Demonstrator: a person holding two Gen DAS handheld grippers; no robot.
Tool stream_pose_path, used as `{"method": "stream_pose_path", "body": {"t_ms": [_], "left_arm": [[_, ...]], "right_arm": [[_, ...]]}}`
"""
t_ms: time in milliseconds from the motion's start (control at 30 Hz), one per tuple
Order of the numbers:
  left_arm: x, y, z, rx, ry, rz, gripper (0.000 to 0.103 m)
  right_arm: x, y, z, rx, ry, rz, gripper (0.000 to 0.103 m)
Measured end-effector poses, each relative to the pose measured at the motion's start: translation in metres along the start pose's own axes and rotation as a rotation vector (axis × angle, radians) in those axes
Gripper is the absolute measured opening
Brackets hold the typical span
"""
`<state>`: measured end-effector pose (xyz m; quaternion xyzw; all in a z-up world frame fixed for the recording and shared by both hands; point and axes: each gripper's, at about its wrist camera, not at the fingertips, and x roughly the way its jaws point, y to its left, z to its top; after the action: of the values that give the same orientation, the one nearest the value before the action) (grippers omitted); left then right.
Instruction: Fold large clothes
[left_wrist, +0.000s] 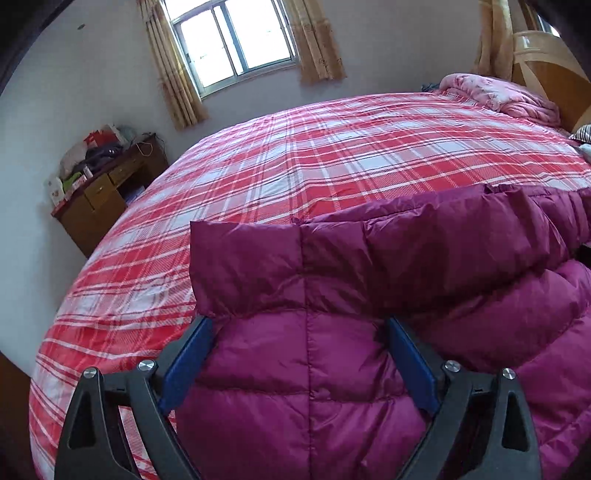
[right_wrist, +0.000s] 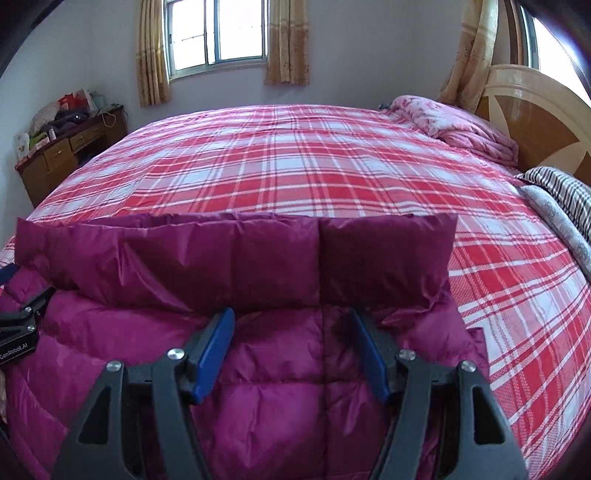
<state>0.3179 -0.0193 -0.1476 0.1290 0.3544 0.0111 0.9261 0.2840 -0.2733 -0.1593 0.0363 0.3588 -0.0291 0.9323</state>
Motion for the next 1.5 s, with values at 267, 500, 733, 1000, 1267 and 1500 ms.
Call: {"method": "stream_pose_path", "body": {"t_ms": [267,500,733,1000,1267,1500], "left_arm": [[0.019,0.002,-0.005,-0.031,0.036,-0.030,0.099],[0.022,-0.002,-0.006,-0.025,0.078,-0.026,0.102],[0.026,-0.003,-0.006,-0.015,0.097,-0.015,0.102],[0.029,-0.005,-0.006,-0.014,0.109,-0.012,0.102],[0.030,-0.006,-0.005,-0.009,0.109,-0.001,0.102],[-0.025,-0.006,0.005,-0.064,0.016,0.045,0.102]], "right_arm": [[0.007,-0.001,-0.003,0.008,0.025,0.010,0.071],[0.013,0.001,-0.004,0.008,0.055,0.008,0.072],[0.017,0.003,-0.005,-0.006,0.078,-0.009,0.073],[0.022,0.008,-0.004,-0.034,0.094,-0.025,0.075],[0.024,0.009,-0.004,-0.040,0.096,-0.035,0.075],[-0.021,0.022,-0.004,-0.042,-0.001,-0.079,0.075]]}}
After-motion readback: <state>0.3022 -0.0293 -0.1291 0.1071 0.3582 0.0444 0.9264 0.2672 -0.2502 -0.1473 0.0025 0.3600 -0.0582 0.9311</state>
